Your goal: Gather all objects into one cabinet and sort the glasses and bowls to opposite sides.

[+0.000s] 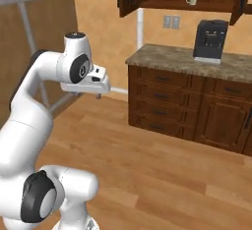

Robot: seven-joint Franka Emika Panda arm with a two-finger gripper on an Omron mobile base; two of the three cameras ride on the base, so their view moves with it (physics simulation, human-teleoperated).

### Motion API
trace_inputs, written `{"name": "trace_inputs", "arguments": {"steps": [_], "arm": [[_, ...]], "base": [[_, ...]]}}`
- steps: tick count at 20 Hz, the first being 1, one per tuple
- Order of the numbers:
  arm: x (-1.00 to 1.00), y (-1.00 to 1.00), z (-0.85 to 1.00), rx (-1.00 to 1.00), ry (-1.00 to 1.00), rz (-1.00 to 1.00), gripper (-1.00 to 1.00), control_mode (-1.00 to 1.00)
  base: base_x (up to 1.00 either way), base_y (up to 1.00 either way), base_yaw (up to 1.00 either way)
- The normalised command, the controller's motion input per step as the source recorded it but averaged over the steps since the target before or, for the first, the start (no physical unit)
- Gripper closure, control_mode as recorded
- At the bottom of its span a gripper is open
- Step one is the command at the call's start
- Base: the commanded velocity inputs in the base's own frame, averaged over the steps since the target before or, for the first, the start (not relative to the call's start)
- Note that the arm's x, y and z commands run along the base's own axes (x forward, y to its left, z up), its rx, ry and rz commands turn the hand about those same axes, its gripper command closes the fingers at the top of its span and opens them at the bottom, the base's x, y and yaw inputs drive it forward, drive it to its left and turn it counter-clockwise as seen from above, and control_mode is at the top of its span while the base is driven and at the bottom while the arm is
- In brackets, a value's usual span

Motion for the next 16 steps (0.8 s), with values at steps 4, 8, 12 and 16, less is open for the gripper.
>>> {"name": "trace_inputs", "arguments": {"steps": [4, 8, 12, 16], "arm": [[0.0, 0.0, 0.0, 0.0, 0.0, 0.0, -1.0, 1.0], [0.0, 0.0, 0.0, 0.0, 0.0, 0.0, -1.0, 1.0], [0.0, 0.0, 0.0, 0.0, 0.0, 0.0, -1.0, 1.0], [0.0, 0.0, 0.0, 0.0, 0.0, 0.0, -1.0, 1.0]], "base": [[0.26, -1.0, 0.05], [0.65, -0.45, -0.13], [1.0, -0.01, -0.26], [1.0, 0.0, -0.28]]}}
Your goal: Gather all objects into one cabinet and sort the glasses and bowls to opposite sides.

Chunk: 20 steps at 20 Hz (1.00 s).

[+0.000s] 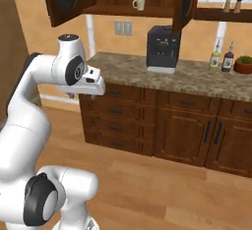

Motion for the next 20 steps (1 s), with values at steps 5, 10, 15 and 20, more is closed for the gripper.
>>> {"name": "trace_inputs", "arguments": {"steps": [5, 10, 15, 20], "arm": [[0.0, 0.0, 0.0, 0.0, 0.0, 0.0, -1.0, 1.0], [0.0, 0.0, 0.0, 0.0, 0.0, 0.0, -1.0, 1.0], [0.0, 0.0, 0.0, 0.0, 0.0, 0.0, -1.0, 1.0], [0.0, 0.0, 0.0, 0.0, 0.0, 0.0, -1.0, 1.0]], "base": [[1.0, 0.02, -0.24], [1.0, 0.1, -0.2], [1.0, 0.32, -0.21], [0.92, 0.65, -0.2]]}}
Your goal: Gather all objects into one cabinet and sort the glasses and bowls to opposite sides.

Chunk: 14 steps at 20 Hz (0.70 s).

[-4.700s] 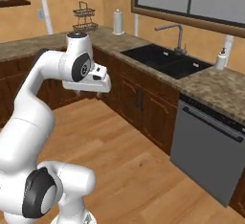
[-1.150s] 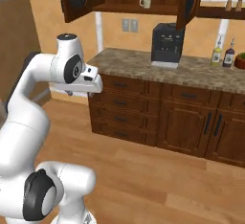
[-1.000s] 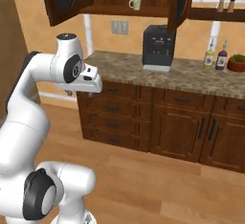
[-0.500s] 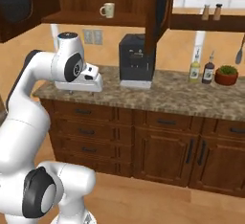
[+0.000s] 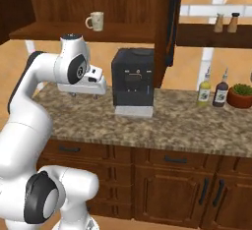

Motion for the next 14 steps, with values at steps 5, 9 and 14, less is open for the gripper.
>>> {"name": "trace_inputs", "arguments": {"steps": [5, 9, 14], "arm": [[0.0, 0.0, 0.0, 0.0, 0.0, 0.0, -1.0, 1.0], [0.0, 0.0, 0.0, 0.0, 0.0, 0.0, -1.0, 1.0], [0.0, 0.0, 0.0, 0.0, 0.0, 0.0, -1.0, 1.0]], "base": [[0.42, 0.85, -0.16], [0.63, 0.04, -0.16], [0.85, -0.87, -0.08]]}}
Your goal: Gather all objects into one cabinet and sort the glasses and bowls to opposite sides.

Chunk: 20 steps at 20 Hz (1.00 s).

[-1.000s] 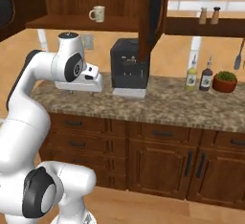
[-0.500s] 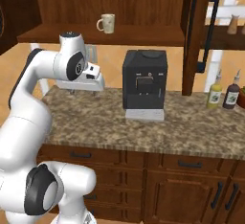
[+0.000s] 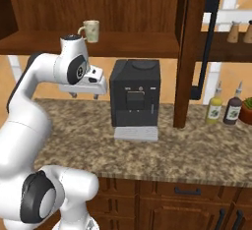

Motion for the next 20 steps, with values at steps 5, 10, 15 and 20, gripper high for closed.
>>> {"name": "trace_inputs", "arguments": {"steps": [5, 10, 15, 20], "arm": [[0.0, 0.0, 0.0, 0.0, 0.0, 0.0, -1.0, 1.0], [0.0, 0.0, 0.0, 0.0, 0.0, 0.0, -1.0, 1.0], [0.0, 0.0, 0.0, 0.0, 0.0, 0.0, -1.0, 1.0], [0.02, 0.14, 0.29, -0.01, -0.01, 0.0, -1.0, -1.0]], "base": [[0.8, 0.07, 0.0], [0.78, 0.56, 0.0], [0.59, 0.33, 0.0], [0.11, 0.07, 0.0]]}}
